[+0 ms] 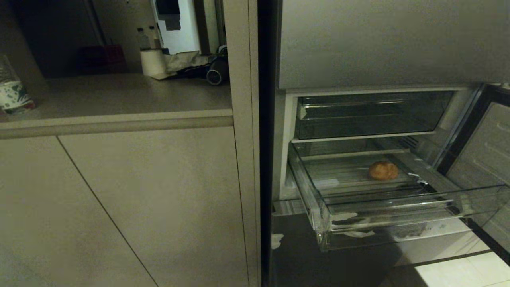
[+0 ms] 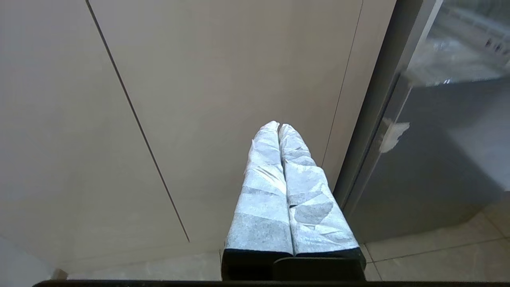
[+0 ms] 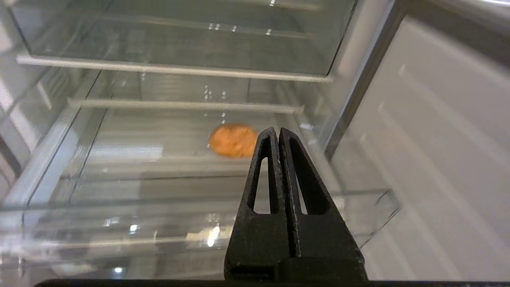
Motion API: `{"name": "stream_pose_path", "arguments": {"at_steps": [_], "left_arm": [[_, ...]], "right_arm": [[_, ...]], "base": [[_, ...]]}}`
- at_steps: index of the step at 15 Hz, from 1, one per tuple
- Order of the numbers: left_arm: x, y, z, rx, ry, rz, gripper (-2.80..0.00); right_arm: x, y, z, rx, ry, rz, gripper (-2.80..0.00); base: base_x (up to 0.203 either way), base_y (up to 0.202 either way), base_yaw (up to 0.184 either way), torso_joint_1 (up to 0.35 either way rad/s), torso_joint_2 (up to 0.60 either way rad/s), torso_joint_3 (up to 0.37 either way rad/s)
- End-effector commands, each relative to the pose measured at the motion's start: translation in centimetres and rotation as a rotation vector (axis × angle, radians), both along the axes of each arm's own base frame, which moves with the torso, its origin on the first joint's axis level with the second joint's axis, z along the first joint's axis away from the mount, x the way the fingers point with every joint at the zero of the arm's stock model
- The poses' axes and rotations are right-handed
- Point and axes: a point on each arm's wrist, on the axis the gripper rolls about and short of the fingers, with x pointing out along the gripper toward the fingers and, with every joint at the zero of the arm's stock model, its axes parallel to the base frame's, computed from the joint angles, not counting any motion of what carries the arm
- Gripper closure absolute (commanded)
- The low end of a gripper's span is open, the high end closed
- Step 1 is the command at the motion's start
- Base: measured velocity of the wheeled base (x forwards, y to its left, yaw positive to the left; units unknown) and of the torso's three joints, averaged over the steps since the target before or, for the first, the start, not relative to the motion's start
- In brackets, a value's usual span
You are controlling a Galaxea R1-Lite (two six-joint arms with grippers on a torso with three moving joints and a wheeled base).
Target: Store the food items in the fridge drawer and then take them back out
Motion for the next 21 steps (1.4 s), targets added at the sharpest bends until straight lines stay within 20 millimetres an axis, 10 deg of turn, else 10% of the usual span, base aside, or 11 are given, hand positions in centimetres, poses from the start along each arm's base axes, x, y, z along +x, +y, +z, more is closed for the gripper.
{"name": "stream_pose_path", "arguments": {"at_steps": [1, 12, 21], "left_arm": [[0.0, 0.0, 0.0, 0.0, 0.0, 0.0, 0.0], [0.0, 0.0, 0.0, 0.0, 0.0, 0.0, 0.0], [0.0, 0.0, 0.0, 0.0, 0.0, 0.0, 0.0]], "right_arm": [[0.8, -0.2, -0.3, 0.004, 0.029, 0.003, 0.0], [7.6, -0.6, -5.7, 0.05, 0.349, 0.063, 0.0], [17.5, -1.0, -8.3, 0.108, 0.627, 0.092, 0.0]], "base": [[0.0, 0.0, 0.0, 0.268, -0.61, -0.341], [0.0, 0.0, 0.0, 0.147, -0.32, -0.174], [0.0, 0.0, 0.0, 0.0, 0.0, 0.0]]}}
